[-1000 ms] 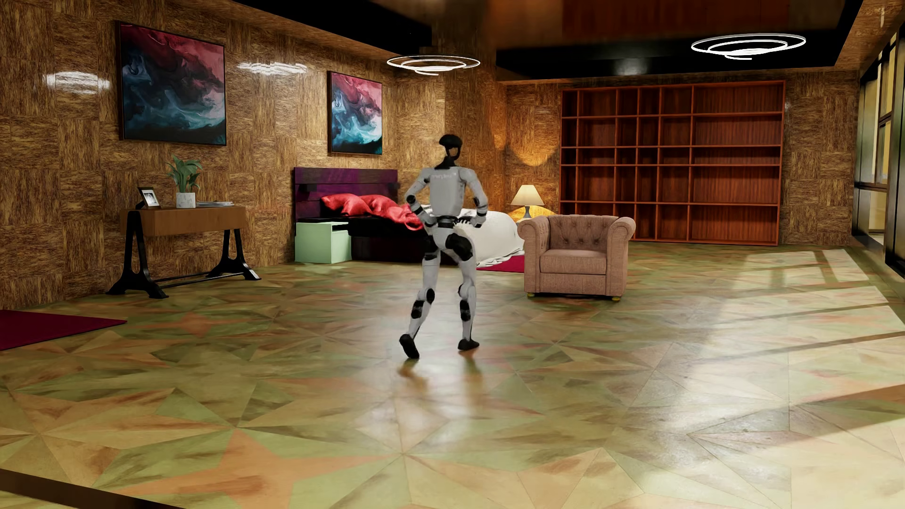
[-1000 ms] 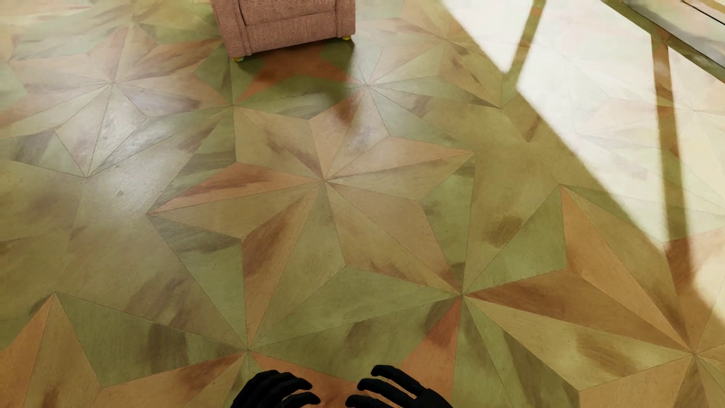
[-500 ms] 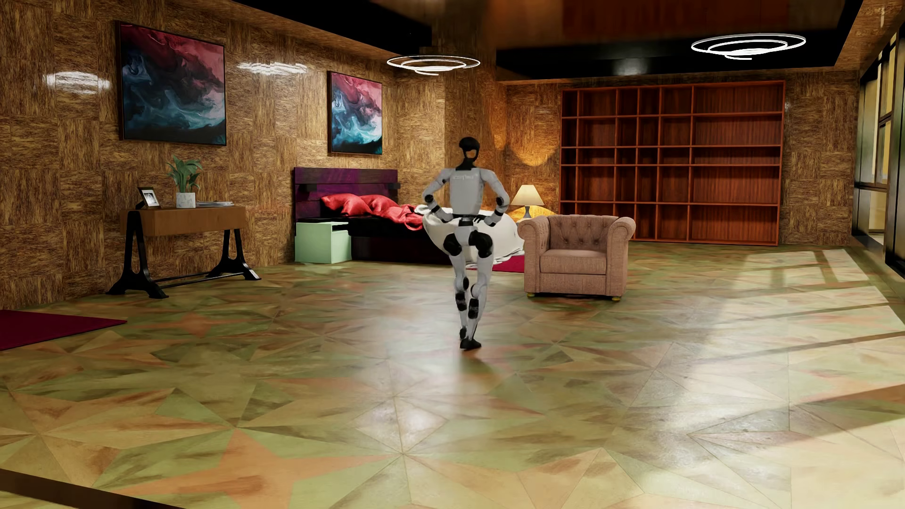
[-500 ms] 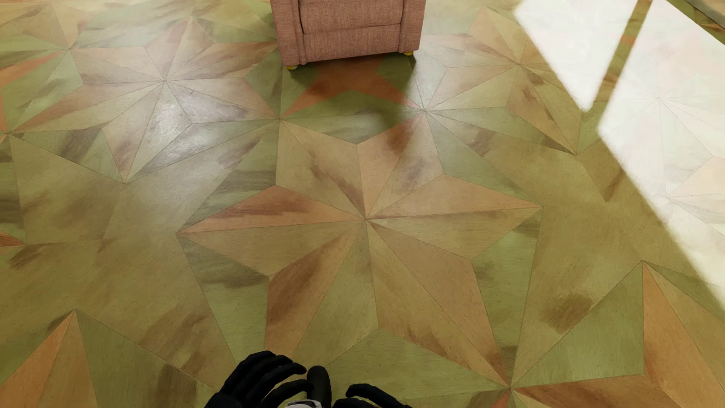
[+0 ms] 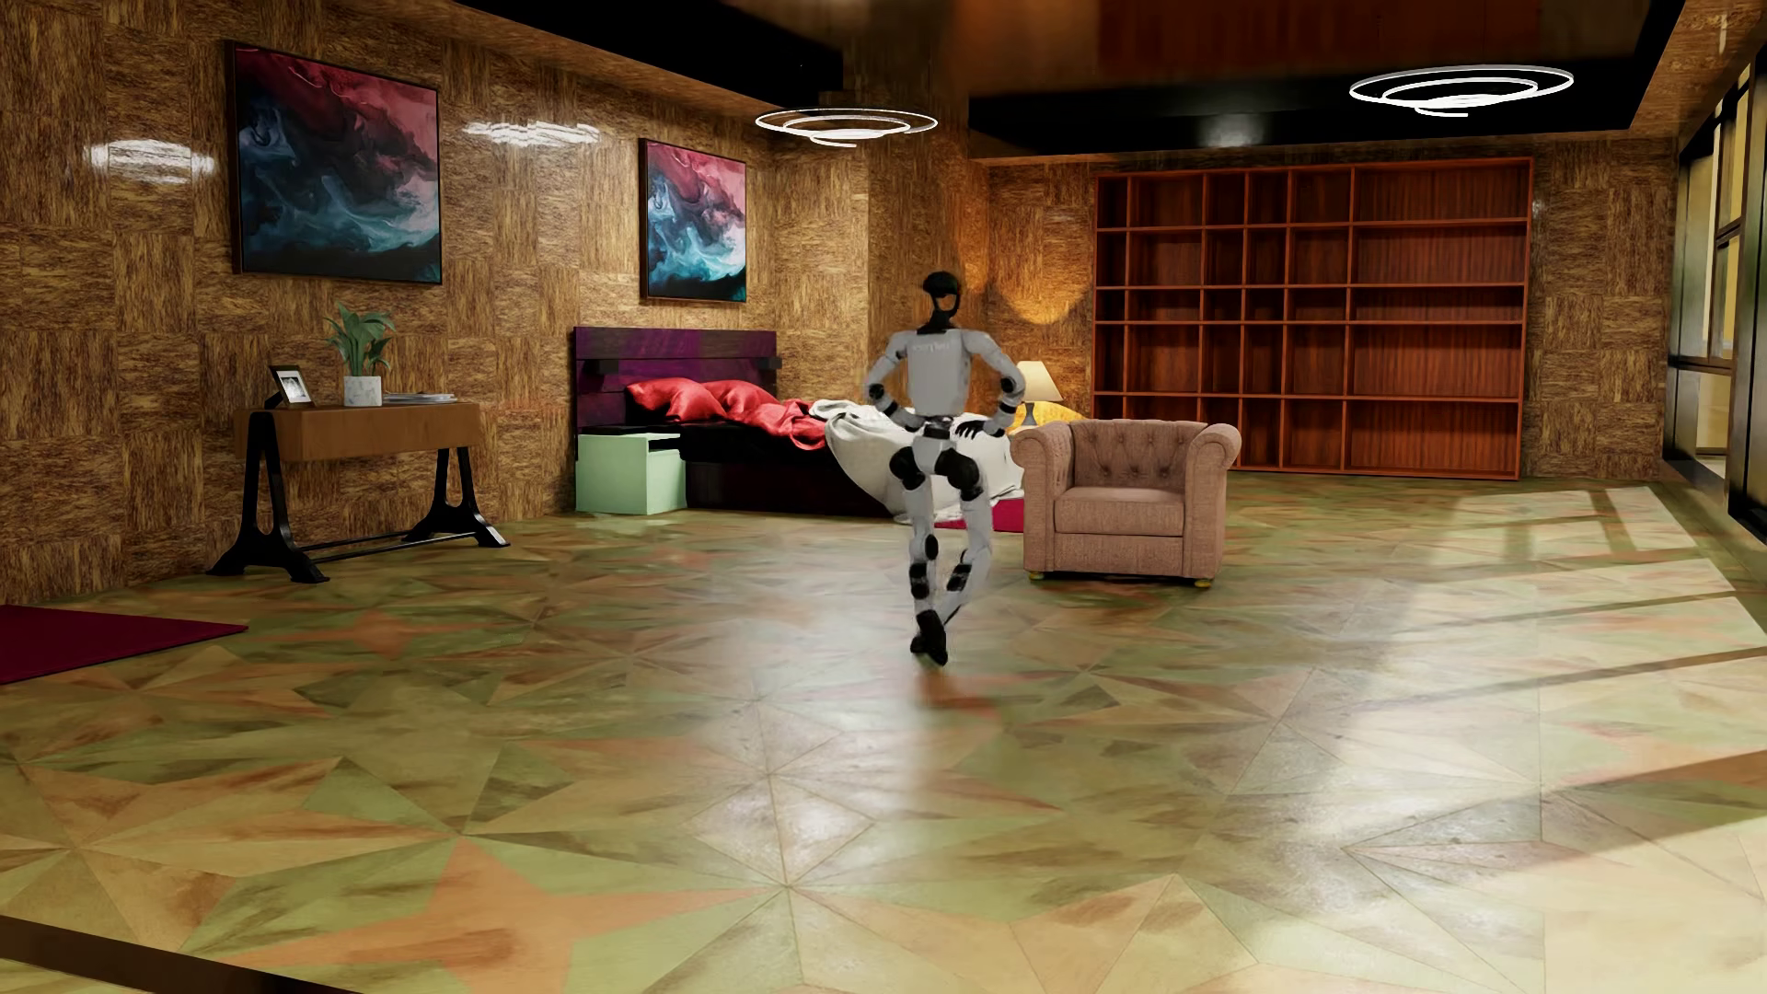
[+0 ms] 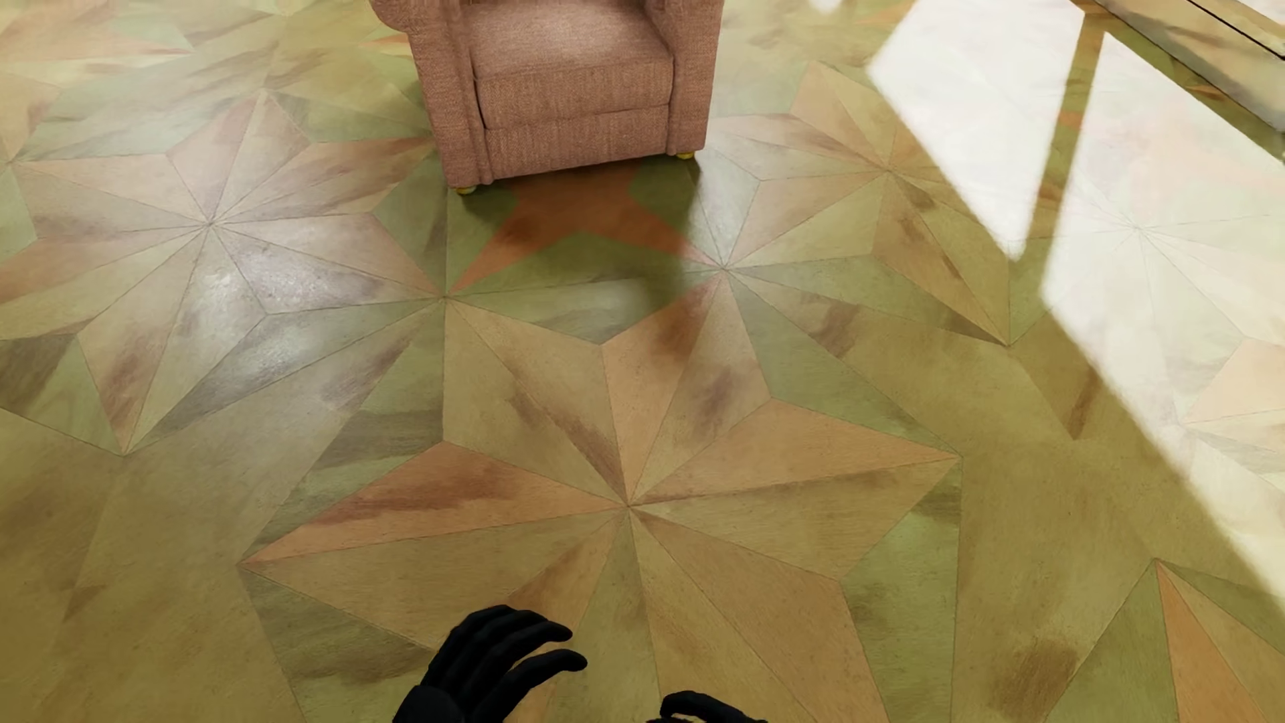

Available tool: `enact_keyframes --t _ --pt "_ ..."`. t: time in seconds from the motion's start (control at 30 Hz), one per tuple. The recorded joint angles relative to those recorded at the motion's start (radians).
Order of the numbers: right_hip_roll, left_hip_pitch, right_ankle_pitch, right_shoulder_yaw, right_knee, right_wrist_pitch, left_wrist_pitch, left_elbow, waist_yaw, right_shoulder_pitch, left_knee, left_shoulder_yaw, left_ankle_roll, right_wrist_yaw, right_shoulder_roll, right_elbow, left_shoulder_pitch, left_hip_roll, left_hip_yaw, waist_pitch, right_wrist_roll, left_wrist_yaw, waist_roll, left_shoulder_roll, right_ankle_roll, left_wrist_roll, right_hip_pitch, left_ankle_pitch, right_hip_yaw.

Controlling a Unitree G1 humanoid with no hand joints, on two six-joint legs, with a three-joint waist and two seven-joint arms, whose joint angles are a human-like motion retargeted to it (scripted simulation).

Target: Head to the armchair

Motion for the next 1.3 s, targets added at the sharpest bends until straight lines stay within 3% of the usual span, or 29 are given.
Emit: enact_keyframes --t 0.1,0.2,0.27,0.33,0.37,0.43,0.5,0.53,0.63,0.73,0.8,0.83,0.87,0.9,0.93,1.0,1.07,1.1,1.17,1.23,1.3 --pt "-0.001 0.092 -0.173 -0.037 -0.033 0.023 0.016 0.017 -0.005 0.017 0.015 -0.030 0.013 -0.001 -0.006 -0.034 -0.004 -0.034 0.020 0.010 -0.036 0.000 -0.015 0.016 -0.028 -0.004 -0.144 -0.070 0.031" --pt "0.014 0.182 -0.268 -0.085 -0.310 0.027 0.026 0.046 -0.018 0.056 -0.008 -0.064 0.017 0.002 -0.015 -0.043 -0.008 -0.051 0.012 0.015 -0.071 0.000 -0.012 0.025 -0.073 -0.021 -0.228 -0.111 -0.004" --pt "0.046 0.238 -0.209 -0.112 -0.541 0.022 0.034 0.043 -0.031 0.071 -0.040 -0.080 0.019 0.003 -0.012 -0.048 -0.011 -0.060 0.001 0.015 -0.084 0.000 -0.006 0.025 -0.096 -0.031 -0.261 -0.126 -0.033" --pt "0.093 0.292 -0.089 -0.130 -0.795 0.026 0.044 0.037 -0.041 0.084 -0.078 -0.097 0.019 0.006 -0.002 -0.049 -0.015 -0.067 -0.013 0.013 -0.083 0.000 0.002 0.034 -0.063 -0.041 -0.262 -0.130 -0.040" --pt "0.121 0.321 -0.073 -0.144 -0.910 0.027 0.047 0.035 -0.045 0.094 -0.097 -0.105 0.018 0.009 0.003 -0.050 -0.020 -0.070 -0.023 0.012 -0.087 0.000 0.008 0.040 -0.063 -0.049 -0.251 -0.133 -0.025" --pt "0.163 0.381 -0.058 -0.186 -1.016 0.012 0.046 0.035 -0.049 0.103 -0.122 -0.108 0.014 0.027 0.025 -0.037 -0.019 -0.076 -0.045 0.009 -0.102 -0.001 0.020 0.051 -0.012 -0.058 -0.235 -0.141 0.014" --pt "0.203 0.442 0.053 -0.230 -0.967 -0.005 0.046 0.046 -0.053 0.115 -0.123 -0.101 0.010 0.037 0.041 -0.043 -0.017 -0.071 -0.073 0.005 -0.131 -0.001 0.037 0.051 -0.122 -0.074 -0.218 -0.132 0.065" --pt "0.203 0.463 0.088 -0.248 -0.954 -0.016 0.046 0.057 -0.055 0.111 -0.110 -0.085 -0.004 0.014 0.052 -0.045 -0.009 -0.059 -0.084 0.001 -0.155 0.000 0.049 0.042 -0.131 -0.083 -0.195 -0.110 0.045" --pt "0.229 0.463 0.014 -0.287 -0.923 -0.043 0.039 0.097 -0.067 0.099 0.017 -0.036 -0.083 -0.002 0.096 -0.075 0.028 0.004 -0.129 -0.010 -0.193 0.000 0.099 0.024 -0.170 -0.078 -0.121 0.068 -0.009" --pt "0.248 0.302 -0.095 -0.270 -0.848 -0.045 0.030 0.102 -0.076 0.111 0.403 -0.084 -0.282 0.003 0.104 -0.033 -0.005 0.066 -0.204 -0.003 -0.193 -0.001 0.137 0.116 -0.190 -0.029 -0.075 0.314 -0.084" --pt "0.259 0.143 -0.161 -0.254 -0.814 -0.054 0.031 0.097 -0.088 0.110 0.679 -0.113 -0.287 -0.001 0.127 -0.044 -0.037 0.175 -0.137 0.009 -0.163 0.000 0.163 0.149 -0.195 -0.023 -0.041 0.507 -0.143" --pt "0.272 0.070 -0.186 -0.246 -0.809 -0.058 0.032 0.092 -0.086 0.103 0.769 -0.115 -0.288 -0.001 0.136 -0.059 -0.044 0.204 -0.163 0.014 -0.151 0.000 0.177 0.149 -0.196 -0.033 -0.017 0.470 -0.162" --pt "0.284 0.005 -0.212 -0.233 -0.801 -0.059 0.036 0.081 -0.080 0.090 0.816 -0.108 -0.294 -0.001 0.139 -0.067 -0.042 0.235 -0.193 0.017 -0.143 0.000 0.189 0.147 -0.197 -0.035 0.005 0.343 -0.174" --pt "0.295 -0.053 -0.241 -0.218 -0.784 -0.054 0.039 0.076 -0.072 0.102 0.827 -0.105 -0.253 -0.002 0.137 -0.075 -0.055 0.275 -0.195 0.020 -0.153 0.000 0.199 0.158 -0.196 -0.040 0.025 0.222 -0.180" --pt "0.302 -0.100 -0.267 -0.198 -0.776 -0.051 0.045 0.065 -0.061 0.104 0.794 -0.100 -0.191 -0.002 0.130 -0.065 -0.056 0.300 -0.185 0.021 -0.150 0.000 0.206 0.162 -0.195 -0.027 0.050 0.129 -0.178" --pt "0.310 -0.171 -0.311 -0.157 -0.768 -0.043 0.053 0.042 -0.037 0.101 0.627 -0.084 -0.117 -0.001 0.118 -0.036 -0.043 0.310 -0.171 0.024 -0.123 0.000 0.209 0.163 -0.192 0.004 0.096 -0.014 -0.164" --pt "0.309 -0.215 -0.335 -0.137 -0.792 -0.034 0.052 0.025 -0.019 0.095 0.375 -0.067 -0.088 -0.001 0.116 -0.027 -0.033 0.310 -0.121 0.024 -0.106 0.000 0.203 0.148 -0.187 0.014 0.145 -0.032 -0.146" --pt "0.308 -0.226 -0.343 -0.134 -0.811 -0.032 0.050 0.022 -0.013 0.091 0.230 -0.058 -0.084 -0.002 0.119 -0.030 -0.029 0.300 -0.097 0.023 -0.103 0.000 0.198 0.140 -0.185 0.014 0.169 0.011 -0.137" --pt "0.305 -0.219 -0.351 -0.135 -0.855 -0.030 0.048 0.024 -0.011 0.088 -0.079 -0.044 -0.127 -0.002 0.124 -0.040 -0.020 0.258 -0.074 0.018 -0.094 0.000 0.186 0.123 -0.180 0.015 0.219 0.109 -0.118" --pt "0.308 -0.227 -0.368 -0.143 -0.875 -0.030 0.043 0.031 -0.011 0.088 -0.218 -0.043 -0.229 -0.002 0.128 -0.039 -0.033 0.217 -0.128 0.014 -0.083 -0.001 0.173 0.115 -0.172 0.021 0.273 0.097 -0.100" --pt "0.300 -0.218 -0.372 -0.165 -0.888 -0.026 0.031 0.011 -0.011 0.110 -0.175 -0.041 -0.173 -0.002 0.124 -0.040 -0.037 0.177 -0.193 0.009 -0.082 0.000 0.159 0.107 -0.156 0.023 0.336 0.223 -0.078"
